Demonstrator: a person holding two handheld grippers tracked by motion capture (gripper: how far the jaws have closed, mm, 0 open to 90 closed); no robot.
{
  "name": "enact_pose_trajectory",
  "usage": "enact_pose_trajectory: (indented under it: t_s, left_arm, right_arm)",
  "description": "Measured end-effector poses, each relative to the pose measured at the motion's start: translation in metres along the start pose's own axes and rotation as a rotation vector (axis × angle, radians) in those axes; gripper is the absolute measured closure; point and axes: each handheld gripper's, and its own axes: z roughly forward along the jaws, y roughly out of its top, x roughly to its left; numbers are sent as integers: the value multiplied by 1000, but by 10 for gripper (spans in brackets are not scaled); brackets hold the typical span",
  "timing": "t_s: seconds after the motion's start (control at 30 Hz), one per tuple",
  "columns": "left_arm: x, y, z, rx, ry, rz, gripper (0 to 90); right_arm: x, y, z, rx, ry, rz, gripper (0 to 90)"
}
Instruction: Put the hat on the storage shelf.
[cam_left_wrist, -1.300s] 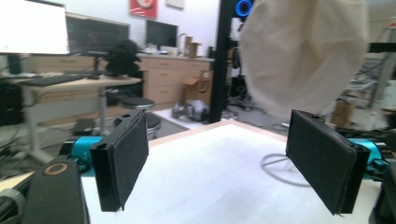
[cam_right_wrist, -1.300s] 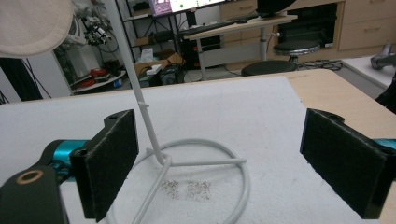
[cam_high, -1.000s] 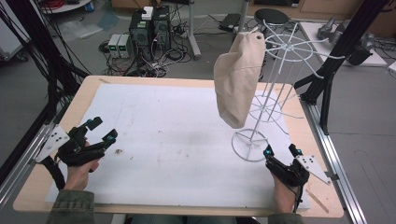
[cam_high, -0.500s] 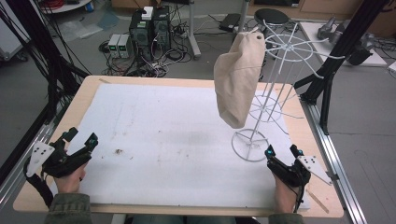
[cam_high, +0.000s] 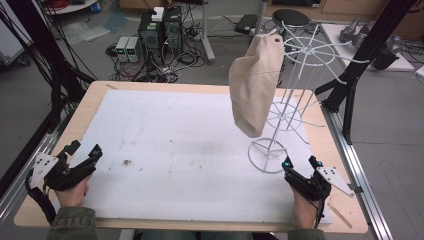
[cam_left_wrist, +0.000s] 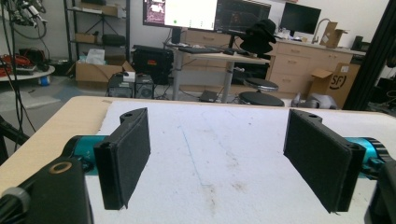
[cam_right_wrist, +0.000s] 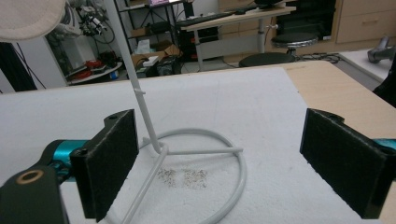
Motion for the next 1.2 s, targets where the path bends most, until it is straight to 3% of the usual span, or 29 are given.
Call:
enact_pose_trajectory:
  t_s: [0.27,0.67,1.2]
  left_arm:
    - [-5,-1,5,19,-29,22,249]
    - [-10,-3,5,46,-47,18,245]
    - [-11,-9,8,68,-54,7,243]
  right_arm:
    - [-1,0,0,0,1,7,105]
    - [-3,-1,-3,7,-2,37,105]
    - [1,-1,-6,38,-7,-13,105]
